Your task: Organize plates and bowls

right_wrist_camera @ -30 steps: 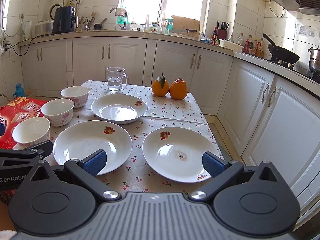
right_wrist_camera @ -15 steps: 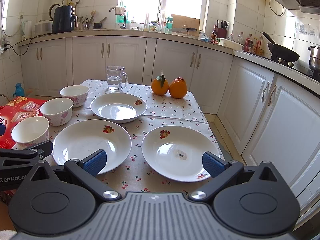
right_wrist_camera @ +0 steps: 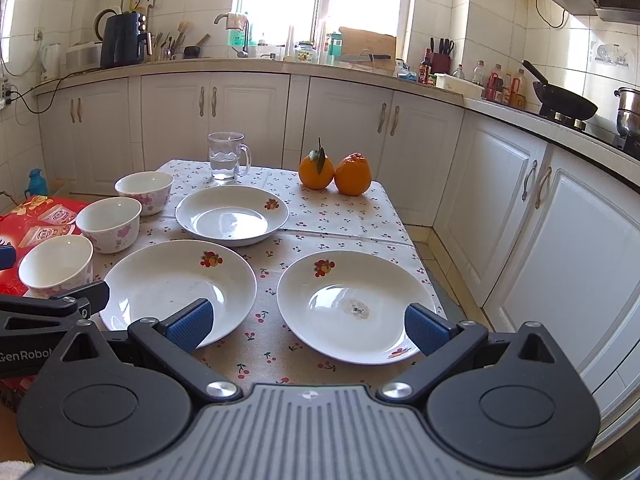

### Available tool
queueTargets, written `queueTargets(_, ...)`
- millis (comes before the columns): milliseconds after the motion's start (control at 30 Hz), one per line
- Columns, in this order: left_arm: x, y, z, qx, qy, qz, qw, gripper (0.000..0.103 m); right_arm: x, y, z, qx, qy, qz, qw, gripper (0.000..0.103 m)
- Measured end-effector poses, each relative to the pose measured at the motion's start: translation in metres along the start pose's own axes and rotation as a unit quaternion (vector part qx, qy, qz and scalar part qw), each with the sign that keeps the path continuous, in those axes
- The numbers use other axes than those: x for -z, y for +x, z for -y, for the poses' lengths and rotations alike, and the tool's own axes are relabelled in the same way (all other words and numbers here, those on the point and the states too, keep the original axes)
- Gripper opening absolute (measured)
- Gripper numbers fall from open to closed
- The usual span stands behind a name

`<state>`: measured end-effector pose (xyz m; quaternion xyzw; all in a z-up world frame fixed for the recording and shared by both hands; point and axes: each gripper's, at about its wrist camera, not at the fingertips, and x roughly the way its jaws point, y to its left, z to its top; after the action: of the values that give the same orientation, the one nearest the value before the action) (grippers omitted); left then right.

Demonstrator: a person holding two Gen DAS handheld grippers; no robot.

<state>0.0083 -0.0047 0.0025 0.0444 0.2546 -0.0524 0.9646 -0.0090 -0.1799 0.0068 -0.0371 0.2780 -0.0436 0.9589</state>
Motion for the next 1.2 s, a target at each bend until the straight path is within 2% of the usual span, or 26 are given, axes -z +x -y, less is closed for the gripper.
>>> queueTargets(133, -0.005, 0.005, 0.001, 0.027, -0.001, -0.003, 0.9996, 0.102, -0.001, 0.003, 0.007, 0.004, 0.006, 0.0, 1.0, 0.103)
queueTargets(333, -0.017, 0.015, 0.004, 0.051, 0.028, 0.003, 0.9983, 0.102, -0.003, 0.013, 0.021, -0.001, 0.004, -0.005, 1.0, 0.103)
queueTargets(567, -0.03, 0.032, -0.001, 0.078, 0.013, -0.002, 0.9969, 0.102, 0.0, 0.03, 0.05, -0.02, -0.002, -0.006, 1.0, 0.103)
queueTargets(700, -0.033, 0.044, 0.001, 0.093, 0.013, -0.007, 0.9956, 0.102, 0.012, 0.045, 0.066, -0.024, 0.001, -0.031, 0.999, 0.103)
queueTargets(833, -0.035, 0.061, 0.005, 0.12, 0.014, -0.031, 0.9922, 0.102, 0.029, 0.065, 0.079, -0.029, 0.019, -0.067, 0.997, 0.103)
queueTargets(967, -0.037, 0.074, 0.02, 0.123, 0.047, -0.038, 0.9906, 0.102, 0.041, 0.083, 0.088, -0.041, 0.033, -0.094, 0.994, 0.103)
queueTargets(1200, -0.049, 0.105, 0.033, 0.154, 0.051, -0.072, 0.9841, 0.102, 0.052, 0.11, 0.095, -0.065, 0.036, -0.118, 0.99, 0.103)
